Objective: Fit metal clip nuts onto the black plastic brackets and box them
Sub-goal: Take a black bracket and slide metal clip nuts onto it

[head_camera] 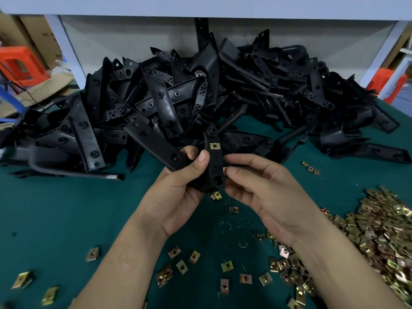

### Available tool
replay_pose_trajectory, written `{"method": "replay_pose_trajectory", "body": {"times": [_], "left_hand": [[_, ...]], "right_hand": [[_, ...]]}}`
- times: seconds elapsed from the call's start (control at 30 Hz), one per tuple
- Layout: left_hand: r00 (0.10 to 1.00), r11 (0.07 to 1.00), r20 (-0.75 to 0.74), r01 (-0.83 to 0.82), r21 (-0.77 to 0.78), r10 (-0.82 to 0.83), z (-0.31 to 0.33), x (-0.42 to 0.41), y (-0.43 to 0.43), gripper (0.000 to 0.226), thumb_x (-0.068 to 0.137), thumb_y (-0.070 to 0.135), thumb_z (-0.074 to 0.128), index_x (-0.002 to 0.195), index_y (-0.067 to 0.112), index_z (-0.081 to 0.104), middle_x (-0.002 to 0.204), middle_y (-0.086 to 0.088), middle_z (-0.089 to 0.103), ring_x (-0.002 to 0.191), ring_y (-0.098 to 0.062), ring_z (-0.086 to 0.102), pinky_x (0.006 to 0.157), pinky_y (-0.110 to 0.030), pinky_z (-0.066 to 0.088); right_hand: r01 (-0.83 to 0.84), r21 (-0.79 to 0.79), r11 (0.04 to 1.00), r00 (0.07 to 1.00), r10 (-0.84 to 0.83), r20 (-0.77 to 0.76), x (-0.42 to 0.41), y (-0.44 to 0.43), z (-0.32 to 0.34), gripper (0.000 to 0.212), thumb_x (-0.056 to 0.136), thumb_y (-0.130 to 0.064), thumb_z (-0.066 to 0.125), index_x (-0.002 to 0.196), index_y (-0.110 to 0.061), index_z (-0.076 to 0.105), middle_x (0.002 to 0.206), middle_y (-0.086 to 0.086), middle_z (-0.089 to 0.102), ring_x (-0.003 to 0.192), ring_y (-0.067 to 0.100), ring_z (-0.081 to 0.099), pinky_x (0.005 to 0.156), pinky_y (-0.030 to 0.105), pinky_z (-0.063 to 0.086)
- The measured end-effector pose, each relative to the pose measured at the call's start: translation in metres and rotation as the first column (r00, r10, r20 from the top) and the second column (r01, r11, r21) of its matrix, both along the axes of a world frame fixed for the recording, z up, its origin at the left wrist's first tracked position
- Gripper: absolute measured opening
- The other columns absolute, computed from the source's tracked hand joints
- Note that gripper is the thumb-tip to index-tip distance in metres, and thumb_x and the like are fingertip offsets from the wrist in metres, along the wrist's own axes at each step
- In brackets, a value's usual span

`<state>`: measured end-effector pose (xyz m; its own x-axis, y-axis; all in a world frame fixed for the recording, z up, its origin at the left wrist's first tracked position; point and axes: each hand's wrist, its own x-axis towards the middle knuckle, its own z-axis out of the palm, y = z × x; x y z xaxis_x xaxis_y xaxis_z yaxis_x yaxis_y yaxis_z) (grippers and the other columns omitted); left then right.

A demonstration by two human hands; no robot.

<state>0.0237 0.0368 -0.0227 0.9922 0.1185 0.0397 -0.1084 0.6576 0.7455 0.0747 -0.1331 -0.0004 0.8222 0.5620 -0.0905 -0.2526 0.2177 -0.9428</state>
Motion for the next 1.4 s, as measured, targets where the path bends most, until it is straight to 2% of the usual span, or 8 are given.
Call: {"method": "replay_pose_trajectory", "body": {"times": [0.33,0.57,0.7,0.8,1.13,1.2,1.3,1.4], "left_hand": [[0.999,0.999,0.043,0.015,-0.031,-0.014,-0.0021,0.0011,-0.0004,0.024,0.082,0.018,0.076,0.076,0.021,0.053,0.104,-0.005,0.073,0.101,-0.021,0.071,0.085,-0.030,0.057],[0.994,0.998,0.094,0.062,0.024,-0.064,-0.0043,0.0010,-0.0011,0.040,0.078,0.022,0.086,0.080,0.019,0.046,0.108,-0.007,0.070,0.108,-0.023,0.067,0.093,-0.038,0.058],[0.992,0.997,0.111,0.065,-0.041,-0.060,-0.0042,0.0006,-0.0018,0.034,0.081,0.020,0.083,0.079,0.019,0.049,0.107,-0.007,0.072,0.107,-0.022,0.069,0.088,-0.032,0.057],[0.991,0.996,0.127,0.056,-0.063,-0.048,-0.0041,0.0010,-0.0004,0.026,0.089,0.015,0.070,0.080,0.018,0.046,0.101,-0.005,0.073,0.100,-0.020,0.071,0.088,-0.030,0.057],[0.992,0.998,0.117,0.039,0.048,-0.045,-0.0049,0.0008,-0.0019,0.033,0.087,0.016,0.072,0.079,0.019,0.040,0.108,-0.009,0.070,0.107,-0.025,0.066,0.092,-0.037,0.056],[0.994,0.997,0.107,0.022,0.068,-0.029,-0.0048,0.0009,-0.0039,0.031,0.086,0.016,0.070,0.079,0.019,0.039,0.108,-0.007,0.071,0.107,-0.024,0.067,0.088,-0.035,0.057],[0.994,0.996,0.106,0.015,0.085,-0.024,-0.0044,0.0010,-0.0047,0.031,0.086,0.016,0.069,0.078,0.019,0.039,0.106,-0.004,0.071,0.106,-0.022,0.067,0.087,-0.034,0.056],[0.995,0.995,0.098,0.010,0.099,-0.020,-0.0040,0.0020,-0.0053,0.033,0.087,0.017,0.069,0.079,0.019,0.037,0.108,-0.006,0.070,0.110,-0.025,0.064,0.092,-0.040,0.054]], "right_hand": [[0.051,0.056,0.997,0.998,-0.048,-0.046,-0.0033,0.0015,0.0031,0.025,0.087,-0.002,0.070,0.111,-0.004,0.068,0.096,0.013,0.077,0.083,0.016,0.074,0.069,0.021,0.057],[0.001,0.022,1.000,1.000,-0.001,-0.031,-0.0020,-0.0011,0.0048,0.034,0.072,-0.016,0.078,0.105,-0.010,0.071,0.095,0.013,0.076,0.082,0.018,0.072,0.070,0.025,0.058],[-0.010,0.093,0.996,0.994,0.020,-0.104,-0.0026,0.0013,0.0064,0.041,0.072,-0.014,0.077,0.111,-0.009,0.065,0.098,0.013,0.077,0.084,0.018,0.073,0.070,0.024,0.057],[-0.002,0.121,0.993,0.993,0.016,-0.118,-0.0033,0.0018,0.0074,0.046,0.073,-0.013,0.075,0.116,-0.006,0.061,0.100,0.015,0.076,0.086,0.020,0.074,0.070,0.024,0.058],[0.034,0.045,0.998,0.998,-0.031,-0.059,-0.0054,0.0015,0.0071,0.036,0.071,-0.015,0.078,0.105,-0.009,0.066,0.095,0.012,0.077,0.083,0.019,0.073,0.068,0.025,0.057],[0.038,0.034,0.999,0.998,-0.037,-0.044,-0.0079,0.0039,0.0046,0.035,0.070,-0.016,0.079,0.102,-0.010,0.067,0.097,0.012,0.076,0.086,0.018,0.071,0.073,0.028,0.059],[0.052,0.017,0.999,0.998,-0.051,-0.022,-0.0100,0.0060,0.0022,0.035,0.068,-0.019,0.080,0.100,-0.011,0.069,0.097,0.012,0.075,0.090,0.020,0.068,0.091,0.040,0.055],[0.062,0.003,0.998,0.998,-0.062,-0.014,-0.0091,0.0057,0.0011,0.033,0.068,-0.020,0.080,0.099,-0.011,0.070,0.092,0.010,0.072,0.087,0.019,0.065,0.092,0.041,0.052]]}}
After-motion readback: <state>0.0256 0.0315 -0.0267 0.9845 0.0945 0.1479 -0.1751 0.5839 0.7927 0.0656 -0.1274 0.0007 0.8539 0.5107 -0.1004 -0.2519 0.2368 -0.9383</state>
